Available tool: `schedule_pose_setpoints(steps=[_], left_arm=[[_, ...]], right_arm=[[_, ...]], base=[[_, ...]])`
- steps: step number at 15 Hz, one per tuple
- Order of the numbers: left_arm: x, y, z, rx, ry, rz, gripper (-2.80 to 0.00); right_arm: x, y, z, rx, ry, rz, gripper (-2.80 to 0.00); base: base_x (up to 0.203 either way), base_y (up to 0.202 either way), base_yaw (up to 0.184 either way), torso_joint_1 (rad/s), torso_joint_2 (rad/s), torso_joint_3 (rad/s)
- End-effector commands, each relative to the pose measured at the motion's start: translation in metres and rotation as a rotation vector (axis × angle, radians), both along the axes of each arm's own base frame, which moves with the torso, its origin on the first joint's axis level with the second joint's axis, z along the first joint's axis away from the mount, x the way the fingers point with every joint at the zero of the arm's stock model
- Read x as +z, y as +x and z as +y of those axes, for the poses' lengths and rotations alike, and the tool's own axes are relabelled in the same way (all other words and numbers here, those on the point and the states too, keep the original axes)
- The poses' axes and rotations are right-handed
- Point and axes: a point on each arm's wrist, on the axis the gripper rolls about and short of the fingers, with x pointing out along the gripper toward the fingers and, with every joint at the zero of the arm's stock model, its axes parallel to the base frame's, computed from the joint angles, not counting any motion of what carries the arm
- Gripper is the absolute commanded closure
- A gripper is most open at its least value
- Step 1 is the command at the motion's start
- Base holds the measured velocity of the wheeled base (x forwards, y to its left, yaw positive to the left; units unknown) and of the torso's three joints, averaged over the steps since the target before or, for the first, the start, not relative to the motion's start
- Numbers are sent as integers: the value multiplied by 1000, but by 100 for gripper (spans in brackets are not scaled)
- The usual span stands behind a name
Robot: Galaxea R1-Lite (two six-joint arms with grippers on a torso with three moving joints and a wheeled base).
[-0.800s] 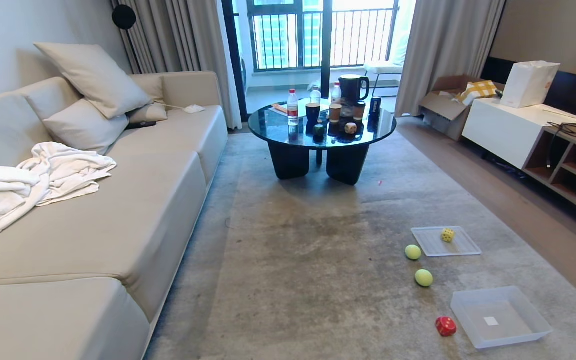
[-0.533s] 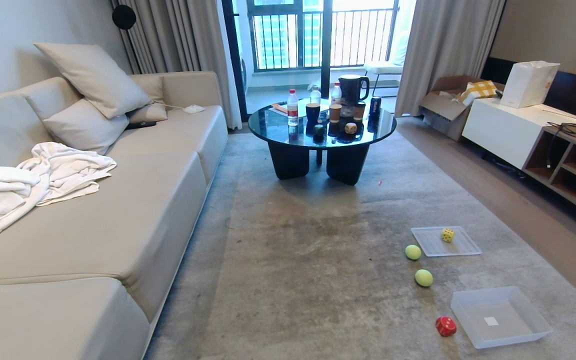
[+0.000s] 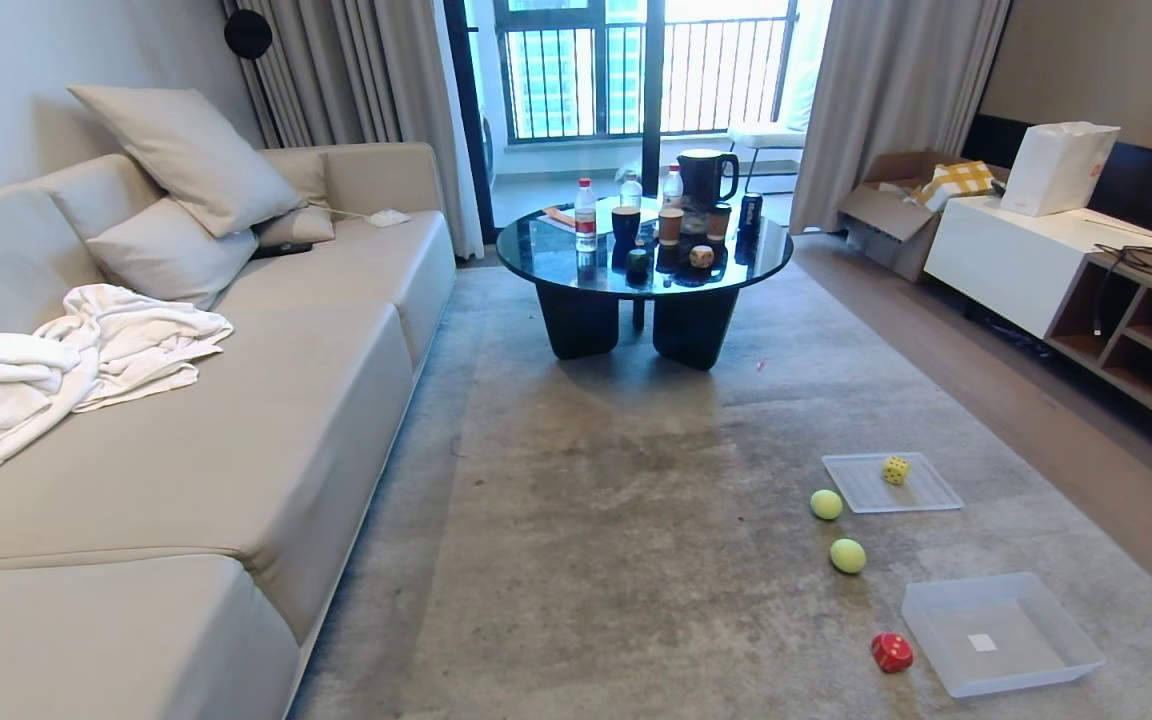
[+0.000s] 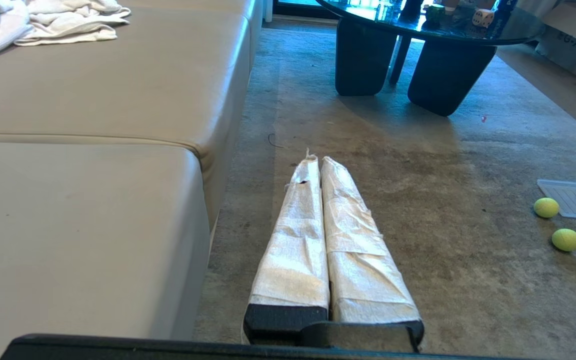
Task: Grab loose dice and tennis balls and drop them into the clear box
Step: Find toys out of the box
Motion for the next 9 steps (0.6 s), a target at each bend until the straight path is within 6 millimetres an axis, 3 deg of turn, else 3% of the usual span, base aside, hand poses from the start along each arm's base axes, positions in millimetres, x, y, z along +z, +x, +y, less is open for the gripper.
schedule_pose_setpoints(steps=[1, 4, 9], left_arm=[[0, 0, 0, 0, 0, 1, 0], [0, 0, 0, -1, 4, 1, 0], [0, 0, 0, -6, 7, 0, 0]], right_arm=[[0, 0, 0, 0, 1, 0, 0], [0, 0, 0, 0, 0, 0, 0], [0, 0, 0, 0, -1, 0, 0]], base=[[0, 0, 0, 0, 0, 0], [21, 0, 0, 1, 0, 1], [179, 0, 1, 2, 1, -1]])
